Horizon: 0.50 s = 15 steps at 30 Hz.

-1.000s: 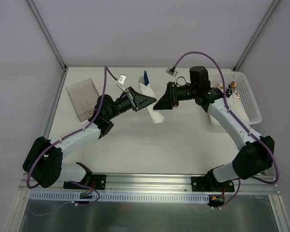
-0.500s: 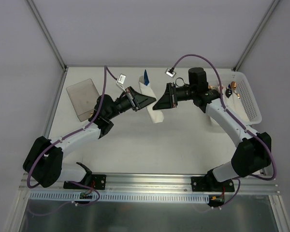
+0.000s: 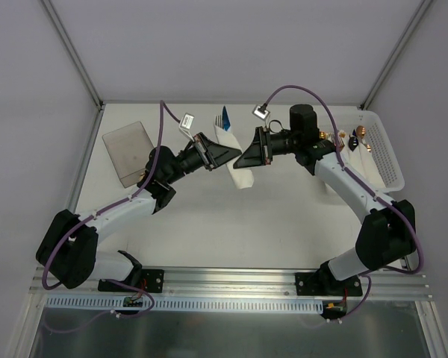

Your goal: Place the utensils on the paper napkin and roll it up

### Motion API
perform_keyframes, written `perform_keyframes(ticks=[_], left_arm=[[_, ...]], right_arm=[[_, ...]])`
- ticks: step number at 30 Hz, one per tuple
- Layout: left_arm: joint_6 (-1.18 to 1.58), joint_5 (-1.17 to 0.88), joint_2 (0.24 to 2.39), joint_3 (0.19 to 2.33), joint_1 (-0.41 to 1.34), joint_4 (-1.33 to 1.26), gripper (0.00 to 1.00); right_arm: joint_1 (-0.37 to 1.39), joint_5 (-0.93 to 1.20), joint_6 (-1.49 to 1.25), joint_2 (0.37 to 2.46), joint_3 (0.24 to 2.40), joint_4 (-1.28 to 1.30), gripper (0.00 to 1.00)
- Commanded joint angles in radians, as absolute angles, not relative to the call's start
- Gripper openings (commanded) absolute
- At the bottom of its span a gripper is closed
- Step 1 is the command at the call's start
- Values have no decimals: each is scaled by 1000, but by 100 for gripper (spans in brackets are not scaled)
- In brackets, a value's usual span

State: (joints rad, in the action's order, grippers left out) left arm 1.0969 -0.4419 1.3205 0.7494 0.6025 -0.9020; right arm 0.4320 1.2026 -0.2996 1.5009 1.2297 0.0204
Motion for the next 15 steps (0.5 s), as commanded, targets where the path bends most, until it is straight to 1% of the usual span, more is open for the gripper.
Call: perform_keyframes(ticks=[1,3,4,7,8,9,10,11,13,14,15], left_arm=[[1098,-442,1301,778,614,-1002,0],[1089,-431,1299,778,612,-973,2],[1082,-428,1298,778,614,-960,15],[1034,-410,1276,782,612,-881,42],[1016,-402,1270,785,614,-849,62],[976,-391,1250,796,612,-812,72],[954,-373,1241,801,612,-746,86],[933,-365,1232,807,612,-712,97],[870,-345,1209,836,612,-639,99],[847,-331,1200,844,612,-576,99],[807,-324,1190,854,614,-539,99]], right_arm=[[436,1213,-305,1485,1221,-41,0],[419,1218,-296,1473,1216,-40,0],[413,1227,-288,1471,1215,-38,0],[368,1247,-276,1453,1212,-20,0],[342,1252,-238,1445,1212,1,0],[330,1253,-197,1433,1230,61,0],[318,1255,-146,1428,1245,122,0],[292,1255,-18,1427,1262,270,0],[259,1249,113,1425,1310,414,0],[223,1246,171,1428,1325,551,0],[198,1241,315,1434,1345,637,0]])
